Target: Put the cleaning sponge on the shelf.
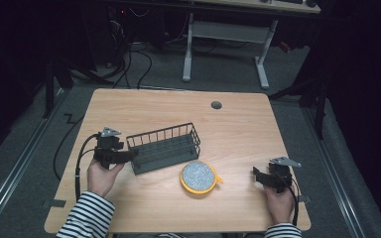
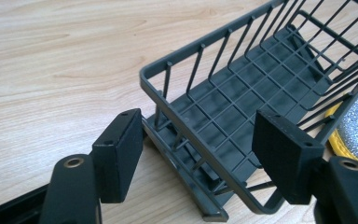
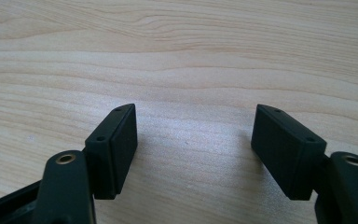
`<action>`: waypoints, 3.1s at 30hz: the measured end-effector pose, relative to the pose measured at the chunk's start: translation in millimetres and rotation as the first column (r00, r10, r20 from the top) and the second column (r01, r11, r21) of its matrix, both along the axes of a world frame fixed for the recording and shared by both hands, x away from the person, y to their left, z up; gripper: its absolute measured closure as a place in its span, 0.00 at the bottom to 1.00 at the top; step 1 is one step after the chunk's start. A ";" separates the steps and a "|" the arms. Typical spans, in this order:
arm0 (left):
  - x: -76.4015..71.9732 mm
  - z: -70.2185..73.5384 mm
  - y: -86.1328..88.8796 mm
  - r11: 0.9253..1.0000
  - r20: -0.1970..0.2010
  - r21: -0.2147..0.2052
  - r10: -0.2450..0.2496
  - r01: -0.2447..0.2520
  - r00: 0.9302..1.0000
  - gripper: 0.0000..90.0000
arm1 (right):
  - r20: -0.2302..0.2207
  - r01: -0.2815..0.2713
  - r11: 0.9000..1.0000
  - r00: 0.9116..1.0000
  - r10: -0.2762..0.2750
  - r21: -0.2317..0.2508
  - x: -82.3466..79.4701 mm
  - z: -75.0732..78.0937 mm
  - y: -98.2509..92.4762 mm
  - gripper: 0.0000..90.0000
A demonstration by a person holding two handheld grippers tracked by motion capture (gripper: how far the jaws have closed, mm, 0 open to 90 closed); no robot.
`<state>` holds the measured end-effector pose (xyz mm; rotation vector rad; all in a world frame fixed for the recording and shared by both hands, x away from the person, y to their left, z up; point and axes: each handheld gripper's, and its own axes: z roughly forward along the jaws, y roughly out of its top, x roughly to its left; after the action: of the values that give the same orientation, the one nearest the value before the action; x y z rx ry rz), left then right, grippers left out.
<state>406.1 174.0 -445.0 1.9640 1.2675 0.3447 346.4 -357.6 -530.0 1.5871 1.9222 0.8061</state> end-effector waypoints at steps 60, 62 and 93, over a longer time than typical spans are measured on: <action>-40.3 -74.8 70.8 0.974 -0.003 0.022 0.228 -0.227 0.974 0.38 | -0.001 0.000 1.000 1.000 0.000 -0.001 -0.4 0.1 0.4 0.35; -40.4 -77.9 70.4 0.972 0.007 0.036 0.234 -0.234 0.972 0.38 | -0.001 0.000 1.000 1.000 0.000 -0.001 -0.3 0.1 0.3 0.35; -38.5 -92.3 69.7 0.950 0.088 0.126 0.277 -0.286 0.957 0.31 | -0.058 0.020 1.000 0.998 -0.020 0.005 4.3 6.6 0.9 0.44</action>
<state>367.6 243.7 -537.3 1.8651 1.5170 0.6518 350.7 -356.6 -523.4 1.6473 1.9431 0.7651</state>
